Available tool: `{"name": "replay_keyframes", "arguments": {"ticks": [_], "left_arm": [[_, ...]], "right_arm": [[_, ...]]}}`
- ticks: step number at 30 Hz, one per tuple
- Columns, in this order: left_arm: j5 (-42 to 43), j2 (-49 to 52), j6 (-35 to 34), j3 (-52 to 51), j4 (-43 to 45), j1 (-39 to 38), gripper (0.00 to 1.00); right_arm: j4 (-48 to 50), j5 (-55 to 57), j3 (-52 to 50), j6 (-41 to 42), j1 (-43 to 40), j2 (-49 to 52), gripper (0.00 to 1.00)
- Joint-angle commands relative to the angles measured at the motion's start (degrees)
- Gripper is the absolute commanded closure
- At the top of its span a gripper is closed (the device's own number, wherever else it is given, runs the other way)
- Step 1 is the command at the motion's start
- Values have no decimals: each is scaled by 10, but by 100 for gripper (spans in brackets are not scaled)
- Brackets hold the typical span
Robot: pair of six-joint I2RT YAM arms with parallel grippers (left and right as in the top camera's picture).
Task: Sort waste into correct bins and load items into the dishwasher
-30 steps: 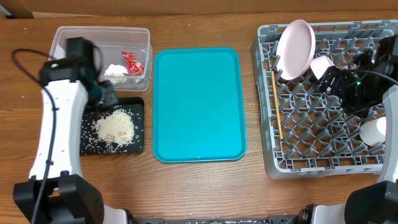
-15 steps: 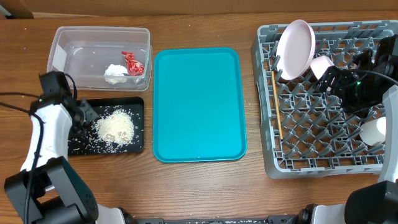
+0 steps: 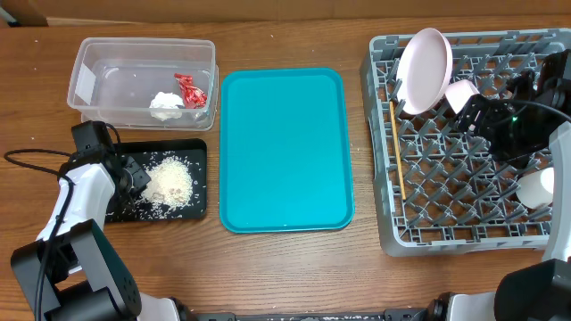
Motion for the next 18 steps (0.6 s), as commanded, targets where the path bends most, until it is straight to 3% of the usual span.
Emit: {"name": "replay_keyframes", "arguments": {"ticks": [1, 5, 12, 18], "left_arm": [[-3, 4, -5, -4, 2, 2, 47], [-3, 2, -2, 17, -24, 2, 32], [21, -24, 11, 133, -110, -7, 30], [132, -45, 85, 214, -125, -66, 26]], "right_arm": [[2, 0, -4, -2, 2, -5, 0], [4, 0, -4, -2, 2, -5, 0], [23, -23, -4, -2, 3, -5, 0], [82, -90, -2, -35, 43, -5, 0]]}}
